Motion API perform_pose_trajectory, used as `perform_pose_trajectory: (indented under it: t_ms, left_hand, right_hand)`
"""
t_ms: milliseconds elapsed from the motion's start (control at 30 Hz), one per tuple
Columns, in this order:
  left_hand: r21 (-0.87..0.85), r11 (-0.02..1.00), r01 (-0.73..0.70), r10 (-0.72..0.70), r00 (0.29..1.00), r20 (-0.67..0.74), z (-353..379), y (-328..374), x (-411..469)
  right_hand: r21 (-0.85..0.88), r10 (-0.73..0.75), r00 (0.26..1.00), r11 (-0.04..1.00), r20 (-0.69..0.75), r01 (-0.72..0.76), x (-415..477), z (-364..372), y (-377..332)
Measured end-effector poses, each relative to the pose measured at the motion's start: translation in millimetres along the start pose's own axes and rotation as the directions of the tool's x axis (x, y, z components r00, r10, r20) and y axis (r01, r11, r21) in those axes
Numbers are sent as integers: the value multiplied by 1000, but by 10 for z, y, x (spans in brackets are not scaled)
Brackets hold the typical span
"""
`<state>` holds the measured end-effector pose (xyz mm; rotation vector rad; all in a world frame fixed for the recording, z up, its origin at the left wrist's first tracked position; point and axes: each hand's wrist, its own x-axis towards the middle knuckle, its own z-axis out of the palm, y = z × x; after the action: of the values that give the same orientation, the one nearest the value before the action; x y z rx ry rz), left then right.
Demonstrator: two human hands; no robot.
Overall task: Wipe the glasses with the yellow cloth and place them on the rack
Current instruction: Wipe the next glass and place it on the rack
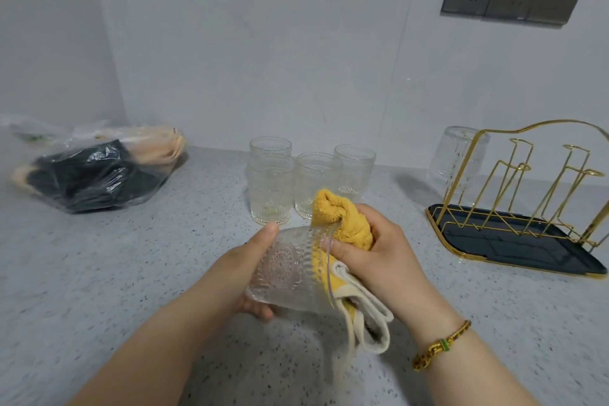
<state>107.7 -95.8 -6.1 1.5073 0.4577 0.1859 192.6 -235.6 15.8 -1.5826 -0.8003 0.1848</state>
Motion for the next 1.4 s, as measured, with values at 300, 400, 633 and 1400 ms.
perform_pose_trajectory:
  t_ms: [300,400,633,1400]
  left_hand:
    - [-36,951,-308,300,943,-147,-64,-73,86]
    - [-217,967,-132,117,990,-84,-76,-46,123]
    - [-189,972,-141,128,989,-77,-69,-39,86]
    - [-253,966,61,-58,998,19,-67,-25,75]
  right_hand:
    - [344,414,909,848,45,-403,-39,75,22]
    - [78,205,971,977,-119,-197,-26,121,43]
    - [29,104,988,994,-115,-101,-37,142,59]
    - [-247,-128,992,961,10,127,-26,81,103]
